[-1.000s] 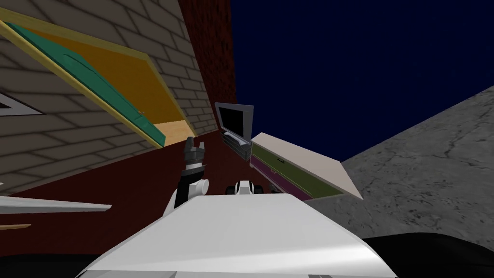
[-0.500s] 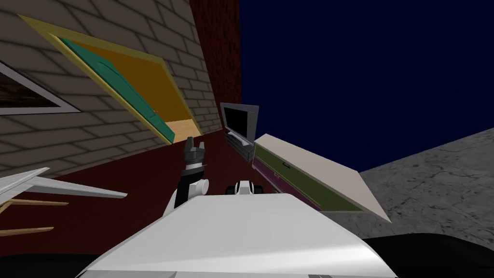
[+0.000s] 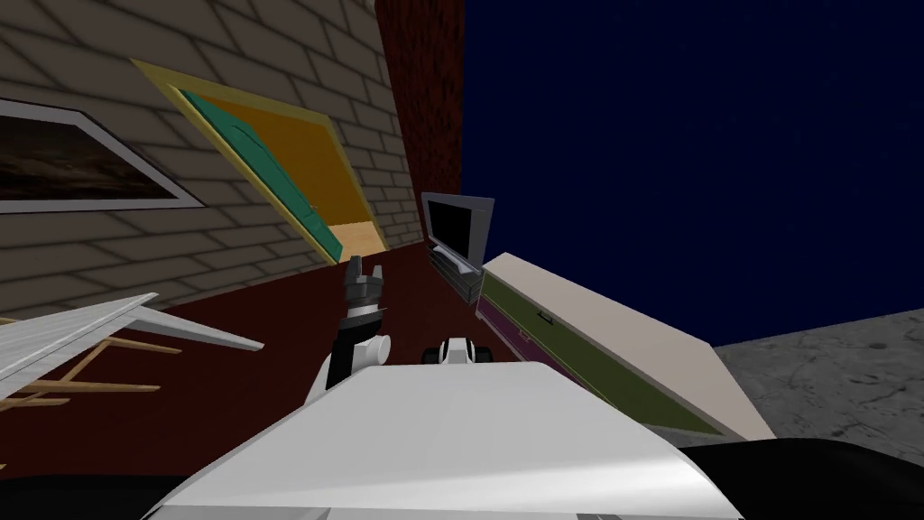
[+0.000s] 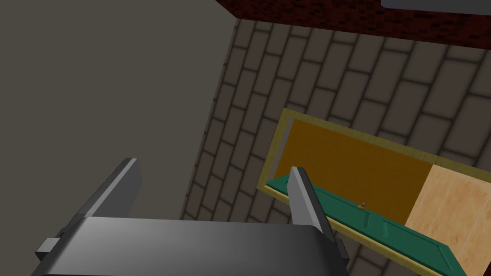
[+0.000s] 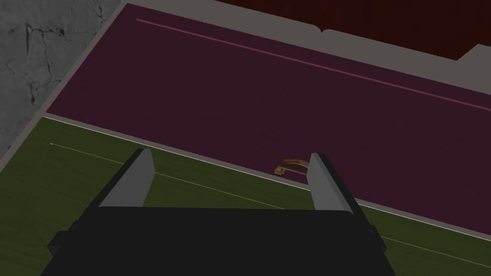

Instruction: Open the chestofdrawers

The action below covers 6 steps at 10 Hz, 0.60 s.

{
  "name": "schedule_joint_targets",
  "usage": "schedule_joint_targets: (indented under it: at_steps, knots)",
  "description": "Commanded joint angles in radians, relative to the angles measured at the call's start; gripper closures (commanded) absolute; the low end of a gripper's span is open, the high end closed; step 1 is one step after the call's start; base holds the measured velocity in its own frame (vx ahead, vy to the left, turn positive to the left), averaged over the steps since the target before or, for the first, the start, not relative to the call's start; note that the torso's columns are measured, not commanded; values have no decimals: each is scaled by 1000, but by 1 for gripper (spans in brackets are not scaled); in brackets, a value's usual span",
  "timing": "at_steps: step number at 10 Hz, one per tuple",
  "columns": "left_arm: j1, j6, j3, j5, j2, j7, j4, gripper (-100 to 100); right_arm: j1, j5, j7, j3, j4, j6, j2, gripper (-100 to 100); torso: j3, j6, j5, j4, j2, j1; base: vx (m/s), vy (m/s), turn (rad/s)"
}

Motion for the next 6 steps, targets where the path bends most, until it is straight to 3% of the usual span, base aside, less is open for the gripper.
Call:
schedule_joint_targets:
  at_steps: [1, 2, 4, 5, 6]
  knots:
    - [0, 0, 0, 0, 0, 0, 0, 0, -9, 43, -2, 25, 63, 83, -12, -100, 0, -1, 0, 0, 0, 0, 29, -7, 103]
    - [0, 0, 0, 0, 0, 0, 0, 0, -23, 80, -2, 47, 92, 118, -17, -100, 0, 0, 0, 0, 0, 0, 29, -1, 227]
    - [0, 0, 0, 0, 0, 0, 0, 0, -23, 80, -2, 47, 112, 153, -17, -100, 0, 0, 0, 0, 1, 0, 16, -5, 46]
    - [0, 0, 0, 0, 0, 0, 0, 0, -37, 115, -3, 70, 145, 198, -20, -100, 1, 0, 0, 0, 1, 0, 10, 2, 240]
    - [0, 0, 0, 0, 0, 0, 0, 0, -37, 115, -3, 70, 160, 213, -20, -100, 1, -1, 0, 0, 1, 1, 14, -4, 116]
